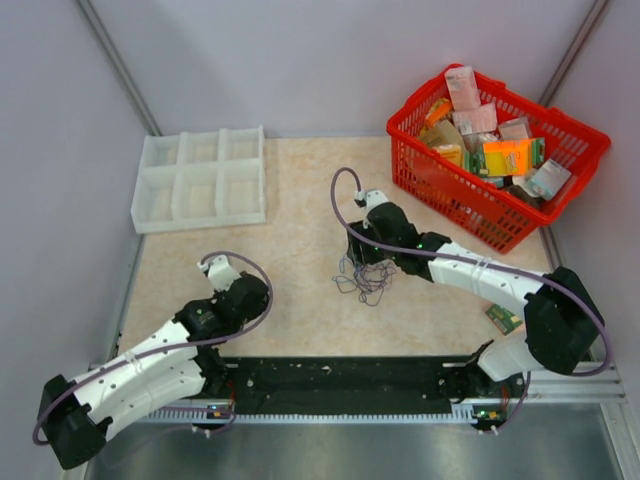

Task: Untangle the cables

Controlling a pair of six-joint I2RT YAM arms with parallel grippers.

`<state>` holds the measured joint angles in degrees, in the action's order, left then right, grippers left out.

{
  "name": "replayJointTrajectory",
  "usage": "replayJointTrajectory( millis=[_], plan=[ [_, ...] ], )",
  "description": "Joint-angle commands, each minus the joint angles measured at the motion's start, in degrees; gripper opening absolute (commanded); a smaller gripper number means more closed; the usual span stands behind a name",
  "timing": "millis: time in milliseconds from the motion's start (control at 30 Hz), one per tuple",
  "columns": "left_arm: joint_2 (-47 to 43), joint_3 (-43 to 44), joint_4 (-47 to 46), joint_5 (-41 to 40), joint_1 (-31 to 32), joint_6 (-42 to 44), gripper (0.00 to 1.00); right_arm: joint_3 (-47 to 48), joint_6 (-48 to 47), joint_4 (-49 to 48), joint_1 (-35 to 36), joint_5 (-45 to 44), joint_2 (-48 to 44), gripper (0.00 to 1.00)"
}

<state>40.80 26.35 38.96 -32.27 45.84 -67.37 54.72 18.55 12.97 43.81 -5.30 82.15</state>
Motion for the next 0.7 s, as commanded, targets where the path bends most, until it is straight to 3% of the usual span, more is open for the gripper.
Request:
replayJointTrajectory(
  millis=[0, 167, 300, 500, 667],
  plan=[
    [1.7, 1.1, 3.4, 2.9, -0.5, -4.7, 0.53, -5.4, -2.4, -8.3, 0.0, -1.6, -2.9, 0.57],
    [2.9, 3.5, 9.0, 4.0, -0.6, -6.9, 0.88, -7.9, -1.8, -10.1, -0.3, -2.7, -3.0, 0.57],
    [4.2, 3.3, 6.6, 7.2, -0.6, -5.2, 0.98, -8.0, -0.8, -10.4, -1.6, -0.9, -2.2, 0.57],
    [11.9, 5.0, 1.3, 10.3, -0.6, 1.2, 0.97, -8.6, -0.8, -10.5, -1.8, -0.1, -3.3, 0.57],
    [17.7, 4.9, -2.3, 18.4, -0.4, 3.2, 0.81, -7.1, -0.4, -6.9, -1.8, 0.2, -5.9, 0.57]
  ],
)
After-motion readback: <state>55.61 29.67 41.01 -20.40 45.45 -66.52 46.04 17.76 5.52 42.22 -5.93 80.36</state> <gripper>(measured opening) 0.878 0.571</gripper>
